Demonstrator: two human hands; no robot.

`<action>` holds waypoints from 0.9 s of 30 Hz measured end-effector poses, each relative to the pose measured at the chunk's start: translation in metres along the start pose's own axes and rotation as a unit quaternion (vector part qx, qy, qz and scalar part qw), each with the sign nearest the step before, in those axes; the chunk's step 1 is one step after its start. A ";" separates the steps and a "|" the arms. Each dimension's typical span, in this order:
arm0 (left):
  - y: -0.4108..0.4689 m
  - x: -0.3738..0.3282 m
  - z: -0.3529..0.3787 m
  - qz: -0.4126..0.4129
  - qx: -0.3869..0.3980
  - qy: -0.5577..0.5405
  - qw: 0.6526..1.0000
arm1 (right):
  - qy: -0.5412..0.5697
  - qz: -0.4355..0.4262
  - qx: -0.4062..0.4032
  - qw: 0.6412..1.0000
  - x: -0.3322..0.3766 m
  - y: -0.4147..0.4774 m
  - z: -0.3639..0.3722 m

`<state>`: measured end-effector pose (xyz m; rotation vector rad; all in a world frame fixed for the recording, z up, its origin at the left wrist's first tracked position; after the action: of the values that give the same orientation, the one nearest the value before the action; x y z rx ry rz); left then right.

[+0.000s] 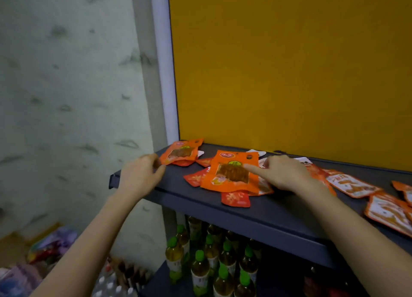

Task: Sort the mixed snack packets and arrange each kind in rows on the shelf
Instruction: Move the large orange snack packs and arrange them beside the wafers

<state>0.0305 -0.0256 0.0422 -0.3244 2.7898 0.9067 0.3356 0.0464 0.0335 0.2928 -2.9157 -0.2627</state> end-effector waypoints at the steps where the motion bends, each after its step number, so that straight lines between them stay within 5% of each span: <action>1: 0.011 0.007 0.008 -0.002 0.005 -0.004 1.000 | -0.005 0.023 0.001 1.000 0.005 0.005 0.005; 8: 0.070 0.039 0.071 -0.054 0.093 -0.010 0.994 | -0.075 0.110 0.056 0.989 0.027 0.022 0.032; 15: 0.108 0.051 0.118 -0.128 0.217 -0.007 0.968 | -0.020 0.151 0.112 0.982 0.015 0.040 0.043; 27: 0.126 0.045 0.139 -0.185 0.297 -0.279 0.894 | 0.073 0.172 0.061 0.980 0.013 0.044 0.043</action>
<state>-0.0306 0.1499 -0.0094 -0.3935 2.2039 0.0179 0.3065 0.0931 0.0029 -0.1682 -2.7760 -0.0061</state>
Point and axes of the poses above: each hand's wrist, its own y-axis towards the middle knuckle, its own z-axis out of the palm, x = y × z, the point moved 8 cm from there along y, towards the middle knuckle
